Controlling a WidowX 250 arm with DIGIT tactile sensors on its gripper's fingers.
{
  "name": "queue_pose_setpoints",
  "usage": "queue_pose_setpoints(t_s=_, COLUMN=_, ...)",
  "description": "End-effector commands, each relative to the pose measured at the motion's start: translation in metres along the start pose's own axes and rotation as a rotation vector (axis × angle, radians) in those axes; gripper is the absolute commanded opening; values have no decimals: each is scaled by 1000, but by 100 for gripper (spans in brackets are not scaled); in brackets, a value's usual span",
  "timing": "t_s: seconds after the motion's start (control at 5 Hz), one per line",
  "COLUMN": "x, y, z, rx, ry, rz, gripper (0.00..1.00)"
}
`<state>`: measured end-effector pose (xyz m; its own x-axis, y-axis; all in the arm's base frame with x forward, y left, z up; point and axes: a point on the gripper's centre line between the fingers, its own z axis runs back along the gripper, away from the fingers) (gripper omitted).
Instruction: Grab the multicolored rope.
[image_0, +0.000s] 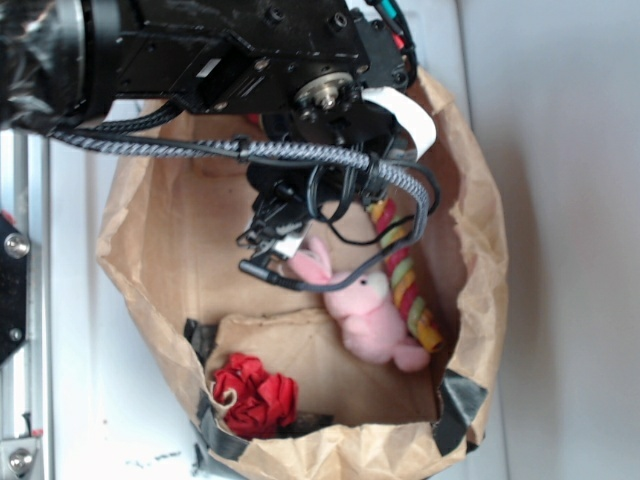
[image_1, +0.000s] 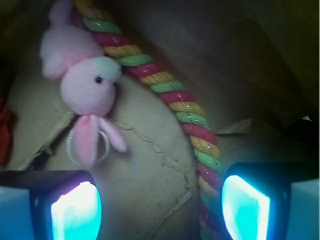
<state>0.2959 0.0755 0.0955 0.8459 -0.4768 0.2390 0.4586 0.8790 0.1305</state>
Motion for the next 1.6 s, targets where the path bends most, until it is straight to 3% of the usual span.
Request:
queue_pose_setpoints(t_s=0.0, x=17, y=28, z=-6, rx=127, ry=-41, rz=28, gripper=100)
queue_pose_setpoints(t_s=0.4, x=18, y=36, z=-17, rx=152, ry=-59, rz=11, gripper=100)
queue_pose_setpoints(t_s=0.6, x=13, y=30, z=-27, rx=102, ry=-63, rz=-29, gripper=100)
queue_pose_setpoints(t_s=1.4, x=-6, y=3, z=-58, rx=57, ry=-58, rz=-88, gripper=100)
